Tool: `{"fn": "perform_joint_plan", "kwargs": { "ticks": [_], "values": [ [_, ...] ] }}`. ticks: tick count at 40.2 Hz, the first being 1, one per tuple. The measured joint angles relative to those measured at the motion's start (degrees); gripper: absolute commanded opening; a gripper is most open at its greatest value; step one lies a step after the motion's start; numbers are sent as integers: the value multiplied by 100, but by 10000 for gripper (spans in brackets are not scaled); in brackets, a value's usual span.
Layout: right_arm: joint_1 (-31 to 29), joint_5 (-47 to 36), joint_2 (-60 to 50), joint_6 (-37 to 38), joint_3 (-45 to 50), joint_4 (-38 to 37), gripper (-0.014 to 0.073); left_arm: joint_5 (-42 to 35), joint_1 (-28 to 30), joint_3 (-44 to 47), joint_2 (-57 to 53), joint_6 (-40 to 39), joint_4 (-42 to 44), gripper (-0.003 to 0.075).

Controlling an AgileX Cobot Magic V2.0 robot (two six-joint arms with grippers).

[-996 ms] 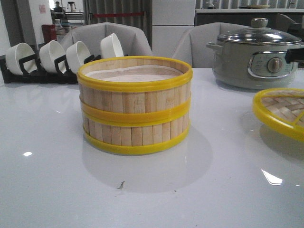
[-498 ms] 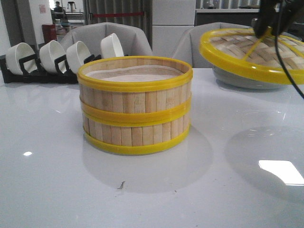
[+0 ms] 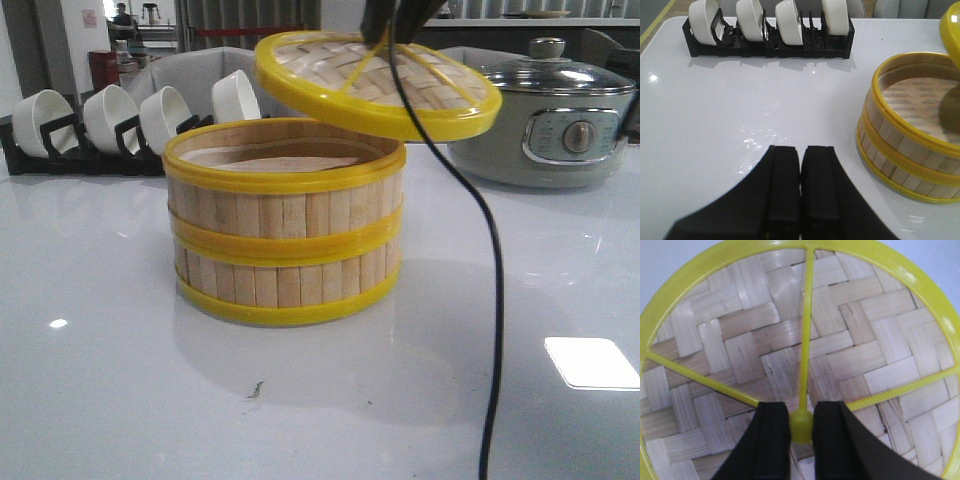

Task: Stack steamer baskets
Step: 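Carry the lid with the right gripper over the stacked baskets and lower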

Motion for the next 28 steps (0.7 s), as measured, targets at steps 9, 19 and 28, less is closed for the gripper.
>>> {"fn": "perform_joint_plan", "kwargs": {
  "ticks": [9, 19, 28],
  "values": [
    [293, 170, 628, 0, -684, 0, 57, 0, 0, 0, 0, 0, 0, 90],
    [431, 81, 964, 0, -887, 86, 57, 0, 0, 0, 0, 0, 0, 90],
    [547, 33, 974, -12, -891, 108, 57, 0, 0, 0, 0, 0, 0, 90]
  ]
}}
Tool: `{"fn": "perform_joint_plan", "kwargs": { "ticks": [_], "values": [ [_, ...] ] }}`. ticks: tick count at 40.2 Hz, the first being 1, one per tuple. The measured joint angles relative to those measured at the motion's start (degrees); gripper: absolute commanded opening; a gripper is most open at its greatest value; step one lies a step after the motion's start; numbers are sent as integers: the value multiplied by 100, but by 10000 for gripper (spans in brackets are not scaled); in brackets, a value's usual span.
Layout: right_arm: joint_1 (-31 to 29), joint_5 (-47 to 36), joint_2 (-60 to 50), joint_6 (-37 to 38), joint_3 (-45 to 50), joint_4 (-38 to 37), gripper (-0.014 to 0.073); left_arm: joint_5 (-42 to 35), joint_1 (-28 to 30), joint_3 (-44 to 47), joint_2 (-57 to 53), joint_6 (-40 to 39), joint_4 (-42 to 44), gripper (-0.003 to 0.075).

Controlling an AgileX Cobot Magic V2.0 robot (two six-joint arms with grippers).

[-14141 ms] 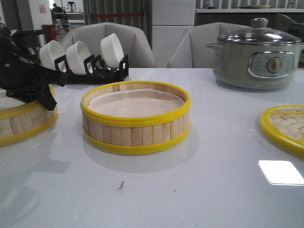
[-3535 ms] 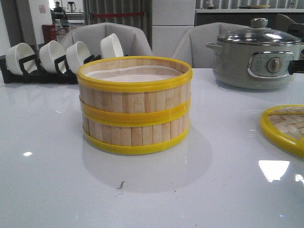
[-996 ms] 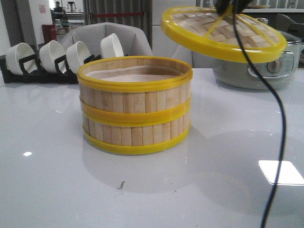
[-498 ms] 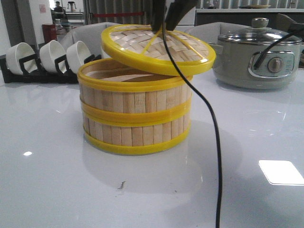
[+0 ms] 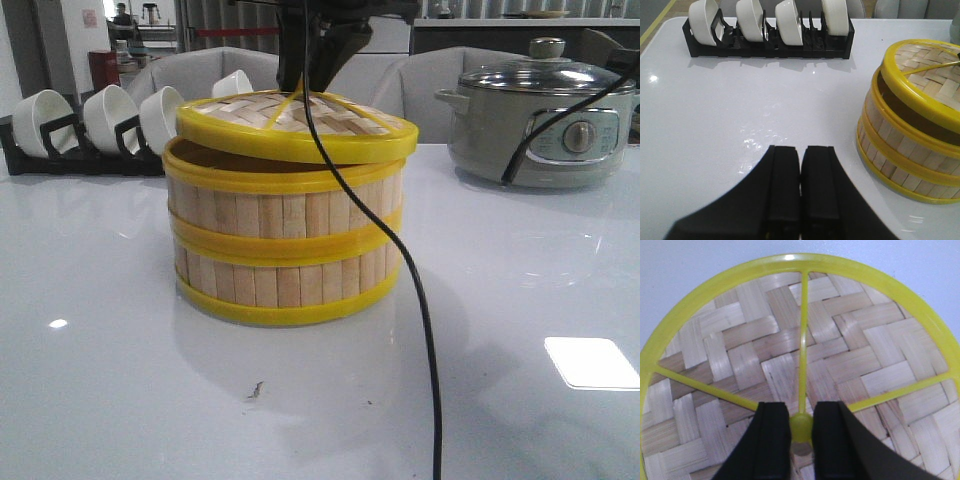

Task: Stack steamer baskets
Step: 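Carry the lid with the right gripper over the stacked baskets and lower, then open the right gripper on the lid and lift away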

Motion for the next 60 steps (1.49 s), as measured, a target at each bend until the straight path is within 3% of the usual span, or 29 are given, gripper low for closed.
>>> {"fn": "perform_joint_plan", "kwargs": {
  "ticks": [60],
  "values": [
    [182, -25, 118, -18, -48, 0, 57, 0, 0, 0, 0, 0, 0, 90]
  ]
}}
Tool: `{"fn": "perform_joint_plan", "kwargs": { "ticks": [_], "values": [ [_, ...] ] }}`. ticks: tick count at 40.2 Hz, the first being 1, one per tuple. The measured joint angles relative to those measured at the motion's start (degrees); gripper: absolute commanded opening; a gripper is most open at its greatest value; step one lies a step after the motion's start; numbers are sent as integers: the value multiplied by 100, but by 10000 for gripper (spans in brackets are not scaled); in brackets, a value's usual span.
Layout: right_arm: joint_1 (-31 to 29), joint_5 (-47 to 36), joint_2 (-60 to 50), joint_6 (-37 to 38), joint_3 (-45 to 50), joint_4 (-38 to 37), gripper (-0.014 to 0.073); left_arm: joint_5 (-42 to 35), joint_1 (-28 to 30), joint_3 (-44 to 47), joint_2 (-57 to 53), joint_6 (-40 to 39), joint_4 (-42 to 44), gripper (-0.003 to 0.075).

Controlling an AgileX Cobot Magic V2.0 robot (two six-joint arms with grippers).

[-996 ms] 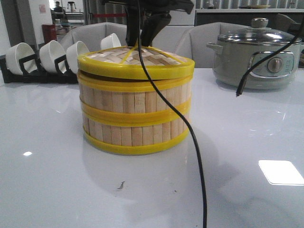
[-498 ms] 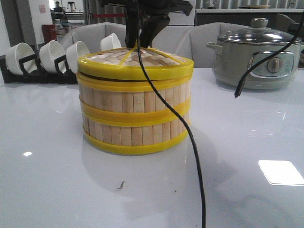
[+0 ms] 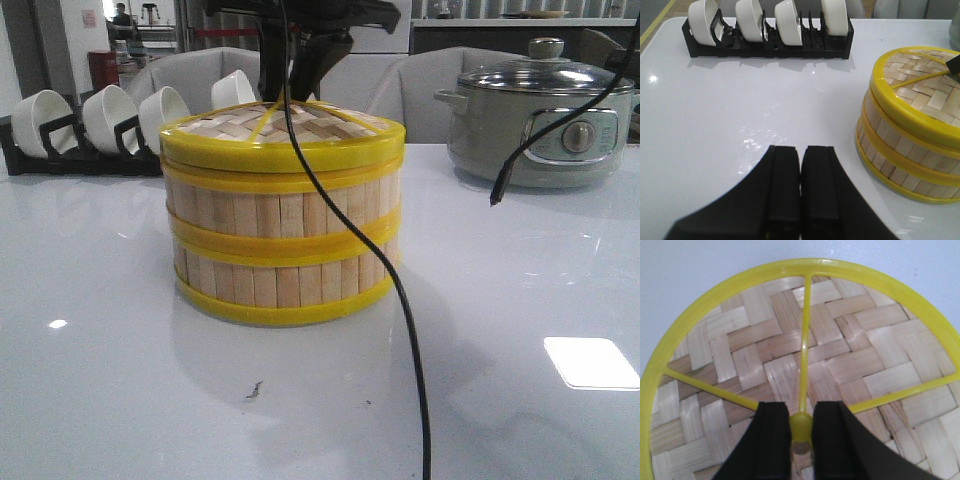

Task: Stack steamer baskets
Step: 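Open the right gripper on the lid and lift away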

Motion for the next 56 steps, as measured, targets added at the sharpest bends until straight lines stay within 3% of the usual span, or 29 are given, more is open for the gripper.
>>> {"fn": "perform_joint_plan", "kwargs": {
  "ticks": [10, 19, 22, 38, 43, 52, 56],
  "values": [
    [8, 0, 0, 0, 0, -10, 69, 0, 0, 0, 0, 0, 0, 90],
    [8, 0, 0, 0, 0, -10, 316, 0, 0, 0, 0, 0, 0, 90],
    [8, 0, 0, 0, 0, 12, 353, 0, 0, 0, 0, 0, 0, 89],
    [21, -14, -147, 0, 0, 60, 343, 0, 0, 0, 0, 0, 0, 90],
    [21, -62, -383, 0, 0, 3, 279, 0, 0, 0, 0, 0, 0, 90],
    [-203, -62, -829, 0, 0, -376, 57, 0, 0, 0, 0, 0, 0, 90],
    [-442, -62, -1110, 0, 160, -470, 57, 0, 0, 0, 0, 0, 0, 90]
  ]
}}
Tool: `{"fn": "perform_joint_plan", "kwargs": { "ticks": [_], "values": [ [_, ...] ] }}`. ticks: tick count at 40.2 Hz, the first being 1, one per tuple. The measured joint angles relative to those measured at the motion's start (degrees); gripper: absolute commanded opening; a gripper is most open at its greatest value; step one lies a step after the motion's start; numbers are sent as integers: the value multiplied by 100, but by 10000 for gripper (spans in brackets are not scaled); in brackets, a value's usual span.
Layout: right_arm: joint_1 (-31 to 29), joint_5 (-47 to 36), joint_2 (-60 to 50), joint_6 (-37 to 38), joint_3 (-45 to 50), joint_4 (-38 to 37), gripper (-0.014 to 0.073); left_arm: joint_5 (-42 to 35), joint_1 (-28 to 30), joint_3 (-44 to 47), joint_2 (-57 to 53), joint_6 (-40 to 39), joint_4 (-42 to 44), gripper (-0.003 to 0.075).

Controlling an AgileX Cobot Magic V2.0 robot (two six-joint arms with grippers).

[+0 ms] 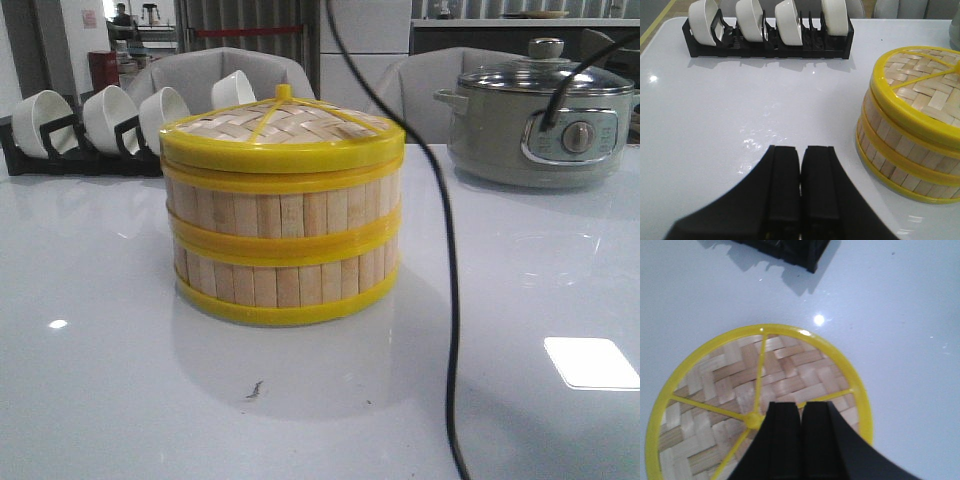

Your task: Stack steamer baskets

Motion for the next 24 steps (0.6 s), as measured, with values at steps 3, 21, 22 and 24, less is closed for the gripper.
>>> {"fn": "perform_joint_plan", "kwargs": {
  "ticks": [3, 21, 22, 24],
  "values": [
    [-191, -53, -261, 0, 217, -3, 55, 0, 0, 0, 0, 0, 0, 90],
    [-1316, -2088, -3056, 0, 4121, -39, 55, 0, 0, 0, 0, 0, 0, 90],
    [-1389, -2240, -3226, 0, 4439, -39, 55, 0, 0, 0, 0, 0, 0, 90],
    [-1514, -2572, -3617, 0, 4982, -39, 55, 0, 0, 0, 0, 0, 0, 90]
  ]
}}
